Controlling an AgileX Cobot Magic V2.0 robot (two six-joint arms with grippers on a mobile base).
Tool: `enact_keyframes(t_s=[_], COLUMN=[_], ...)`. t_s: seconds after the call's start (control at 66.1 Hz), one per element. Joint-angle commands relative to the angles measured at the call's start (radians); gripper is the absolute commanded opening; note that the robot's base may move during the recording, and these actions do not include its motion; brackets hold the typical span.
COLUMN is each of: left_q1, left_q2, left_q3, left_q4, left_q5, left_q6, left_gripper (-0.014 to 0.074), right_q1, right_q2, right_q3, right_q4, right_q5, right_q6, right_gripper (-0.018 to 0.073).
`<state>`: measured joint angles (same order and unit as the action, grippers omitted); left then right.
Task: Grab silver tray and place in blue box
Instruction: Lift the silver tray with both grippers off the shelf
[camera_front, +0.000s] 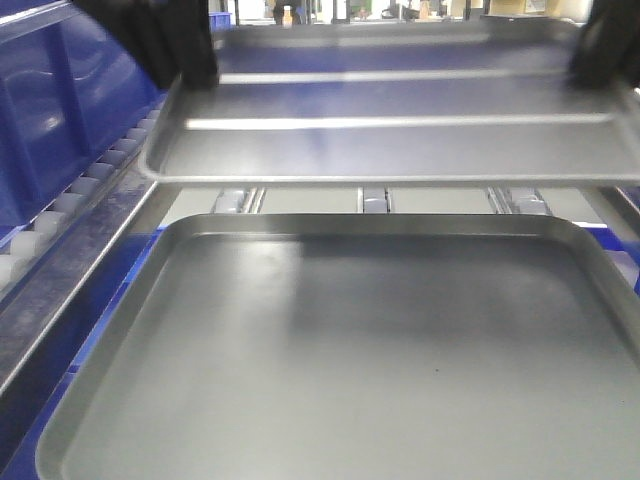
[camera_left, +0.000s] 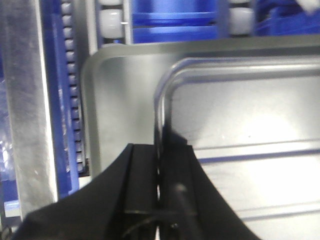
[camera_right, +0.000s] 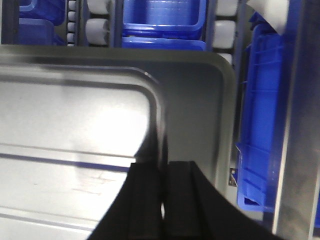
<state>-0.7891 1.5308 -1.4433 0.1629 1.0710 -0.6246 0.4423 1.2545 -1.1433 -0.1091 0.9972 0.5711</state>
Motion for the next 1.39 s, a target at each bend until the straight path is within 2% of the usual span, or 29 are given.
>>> enact_keyframes(t_s=[0.0,0.061,0.182,1.377], left_q1=[-0.022,-0.034,-0.054,-0.056], left_q2=[-0.063,-0.072,-0.076,-0.076], left_q3=[-0.029,-0.029,-0.029,-0.029], left_q4=[0.066,0.083,0.138,0.145], left_q5=[0.065,0.081,0.097,0.097], left_q6=[0.008,0.004,-0.052,-0.060], left_gripper=[-0.0097,-0.0097,-0.0097,-0.0098], right_q1=[-0.005,0.007,0.029,0.038], right_q2=[-0.057,-0.071,-0.071,-0.057], right_q3=[-0.036,-0.036,-0.036,-0.036], right_q4=[-0.082,-0.087,-0.105,-0.111], right_q5=[0.006,0.005,0.005,0.013], right_q6=[-0.007,-0.007,-0.007,-0.007], right_gripper=[0.0058,0.0058,0.0058,0.0058])
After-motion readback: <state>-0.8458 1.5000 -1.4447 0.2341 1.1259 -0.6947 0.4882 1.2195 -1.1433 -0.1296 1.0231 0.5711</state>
